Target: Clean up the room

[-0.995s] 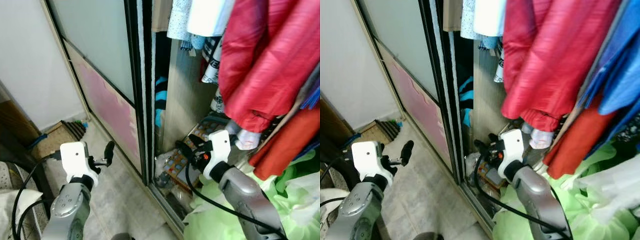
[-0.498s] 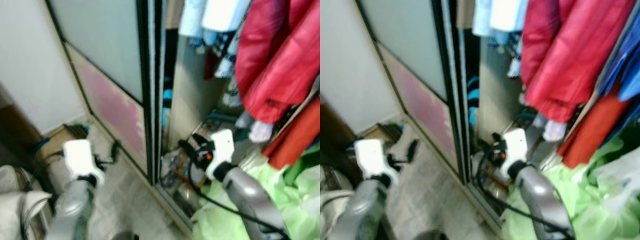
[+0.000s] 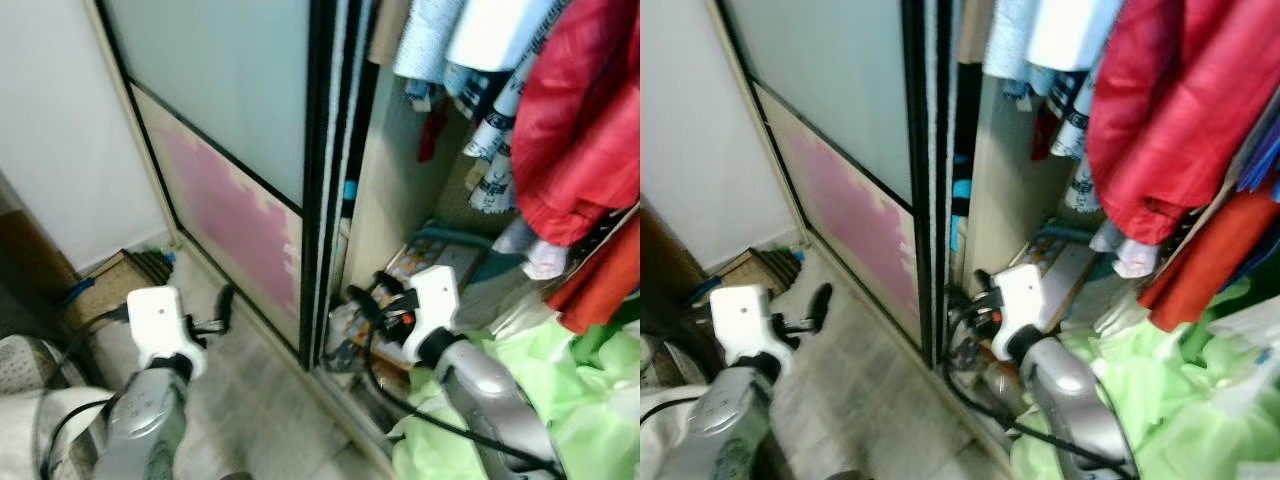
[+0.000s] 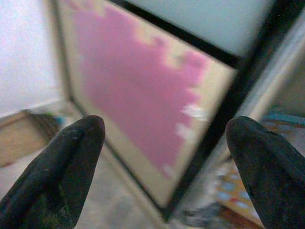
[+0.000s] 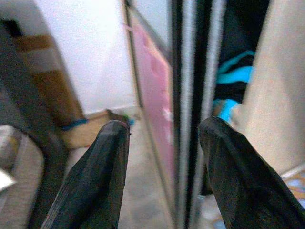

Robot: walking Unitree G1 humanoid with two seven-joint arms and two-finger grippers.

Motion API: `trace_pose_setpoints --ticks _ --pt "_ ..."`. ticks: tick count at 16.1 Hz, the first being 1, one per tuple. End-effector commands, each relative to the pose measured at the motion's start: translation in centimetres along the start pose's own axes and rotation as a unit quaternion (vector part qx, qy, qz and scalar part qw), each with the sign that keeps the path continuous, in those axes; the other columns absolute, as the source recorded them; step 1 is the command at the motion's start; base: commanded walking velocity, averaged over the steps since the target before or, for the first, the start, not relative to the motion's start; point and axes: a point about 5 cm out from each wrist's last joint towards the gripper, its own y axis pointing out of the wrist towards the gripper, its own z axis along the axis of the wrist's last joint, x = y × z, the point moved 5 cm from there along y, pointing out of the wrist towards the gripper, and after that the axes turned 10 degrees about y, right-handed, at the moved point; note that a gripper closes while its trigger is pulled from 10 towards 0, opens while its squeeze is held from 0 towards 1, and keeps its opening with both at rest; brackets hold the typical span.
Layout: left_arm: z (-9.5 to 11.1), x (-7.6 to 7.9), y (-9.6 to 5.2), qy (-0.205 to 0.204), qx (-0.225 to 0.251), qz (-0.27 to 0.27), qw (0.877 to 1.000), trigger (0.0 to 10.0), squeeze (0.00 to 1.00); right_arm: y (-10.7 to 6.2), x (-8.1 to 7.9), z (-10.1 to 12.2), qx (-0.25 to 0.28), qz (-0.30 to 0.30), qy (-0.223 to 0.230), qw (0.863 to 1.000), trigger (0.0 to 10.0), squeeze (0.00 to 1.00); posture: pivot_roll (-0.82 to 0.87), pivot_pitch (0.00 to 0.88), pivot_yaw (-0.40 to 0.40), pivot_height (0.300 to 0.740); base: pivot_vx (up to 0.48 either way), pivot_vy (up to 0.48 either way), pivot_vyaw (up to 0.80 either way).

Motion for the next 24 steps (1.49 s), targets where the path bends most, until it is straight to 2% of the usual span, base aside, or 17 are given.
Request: trace_pose_setpoints --ticks 1,4,6,8,10,13,16,18,20,24 --pt "0.4 -1.1 0.1 0.015 0.008 0.02 1.0 10.0 0.0 0.4 0.4 1.1 0.024 -0.019 -0.006 1.0 10.0 0.0 -0.01 0.0 0.022 0.74 0.0 0.0 0.8" --pt "1.5 -1.2 0.6 0.031 0.028 0.03 0.999 10.0 0.0 0.8 1.6 2.1 0.049 -0.061 -0.012 0.997 10.0 0.0 -0.01 0.0 0.021 0.74 0.0 0.0 0.8" --pt "1.4 -1.1 0.6 0.037 0.031 0.034 0.998 10.0 0.0 0.8 1.8 1.8 0.046 -0.064 -0.017 0.997 10.0 0.0 -0.01 0.0 0.017 0.74 0.0 0.0 0.8" --pt "0.3 -0.9 0.4 0.037 0.018 0.035 0.999 10.0 0.0 0.4 3.3 0.8 0.031 -0.09 -0.011 0.995 10.0 0.0 0.0 0.0 -0.002 0.74 0.0 0.0 0.8" --pt "-0.1 -0.5 0.4 0.029 0.014 0.026 0.999 10.0 0.0 0.5 3.7 0.3 0.023 -0.092 -0.01 0.995 10.0 0.0 0.0 0.0 -0.005 0.74 0.0 0.0 0.8" --pt "0.9 -0.6 0.9 0.032 0.034 0.037 0.998 10.0 0.0 1.4 2.5 1.4 0.047 -0.076 -0.023 0.996 10.0 0.0 0.0 0.0 -0.003 0.74 0.0 0.0 0.8" --pt "1.3 -0.8 1.1 0.042 0.047 0.041 0.997 10.0 0.0 0.9 2.8 0.9 0.042 -0.083 -0.016 0.996 10.0 0.0 0.02 0.0 -0.039 0.74 0.0 0.0 0.78" --pt "1.5 -1.1 1.1 0.044 0.054 0.049 0.996 10.0 0.0 0.9 3.0 0.7 0.038 -0.081 -0.015 0.996 10.0 0.0 0.03 0.0 -0.053 0.74 0.0 0.0 0.0" --pt "1.2 -1.1 0.5 0.037 0.051 0.063 0.996 10.0 0.0 1.1 2.6 0.5 0.029 -0.071 -0.022 0.997 10.0 0.0 0.05 0.0 -0.085 0.74 0.0 0.0 0.0" --pt "1.5 -1.2 0.7 0.04 0.052 0.057 0.996 10.0 0.0 2.2 2.3 1.8 0.05 -0.063 -0.036 0.996 10.0 0.0 0.04 0.0 -0.035 0.74 0.0 0.0 0.0"
